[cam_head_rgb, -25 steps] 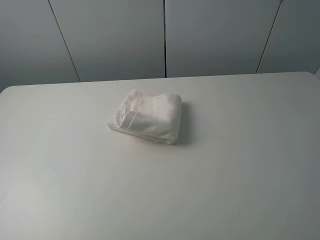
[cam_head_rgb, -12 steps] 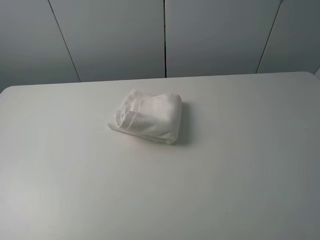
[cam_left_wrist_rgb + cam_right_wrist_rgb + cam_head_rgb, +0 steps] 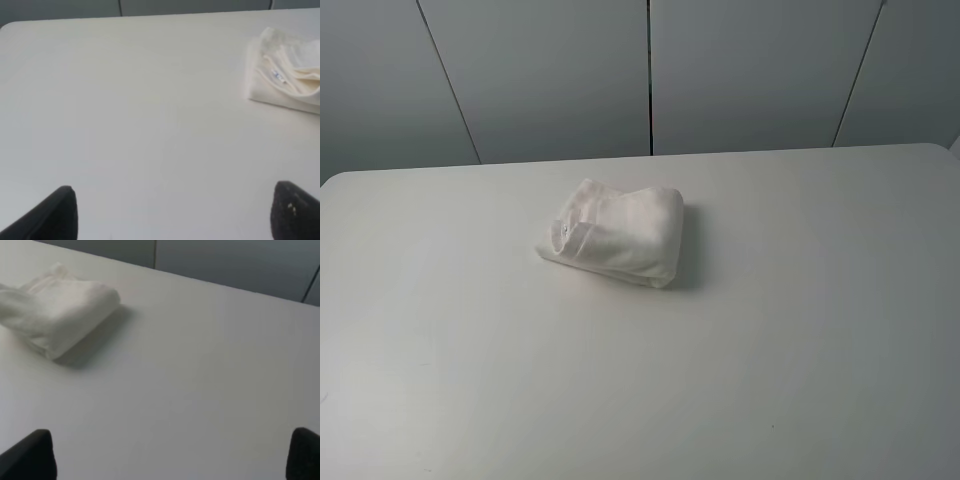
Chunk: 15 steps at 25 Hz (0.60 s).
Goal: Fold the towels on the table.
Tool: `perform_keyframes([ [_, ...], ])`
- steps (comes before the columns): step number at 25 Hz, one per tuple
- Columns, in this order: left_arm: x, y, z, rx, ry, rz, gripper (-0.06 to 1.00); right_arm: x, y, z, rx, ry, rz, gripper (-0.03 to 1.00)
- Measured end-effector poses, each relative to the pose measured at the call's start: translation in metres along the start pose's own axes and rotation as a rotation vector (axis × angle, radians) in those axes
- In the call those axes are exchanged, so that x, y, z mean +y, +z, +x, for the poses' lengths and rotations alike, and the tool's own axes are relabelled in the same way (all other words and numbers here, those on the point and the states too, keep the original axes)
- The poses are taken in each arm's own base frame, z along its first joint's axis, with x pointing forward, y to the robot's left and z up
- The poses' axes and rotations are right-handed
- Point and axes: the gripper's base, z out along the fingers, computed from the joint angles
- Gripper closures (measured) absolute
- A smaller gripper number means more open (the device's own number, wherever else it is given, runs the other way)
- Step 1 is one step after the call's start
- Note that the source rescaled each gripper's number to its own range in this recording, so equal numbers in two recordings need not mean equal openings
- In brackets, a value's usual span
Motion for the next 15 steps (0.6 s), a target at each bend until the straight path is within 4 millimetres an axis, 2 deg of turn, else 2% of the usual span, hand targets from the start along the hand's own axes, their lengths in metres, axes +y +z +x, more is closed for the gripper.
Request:
perform_keyframes([
  [8, -0.0006, 0.0006, -0.0003, -0.006, -0.081, -0.167, -0.06, 0.0014, -0.0005, 0.0002, 0.009, 0.088, 0.149, -0.03],
  [15, -0.0003, 0.0005, -0.0002, -0.005, -0.064, -0.139, -0.06, 0.0015, -0.0005, 0.0002, 0.01, 0.098, 0.16, -0.03],
])
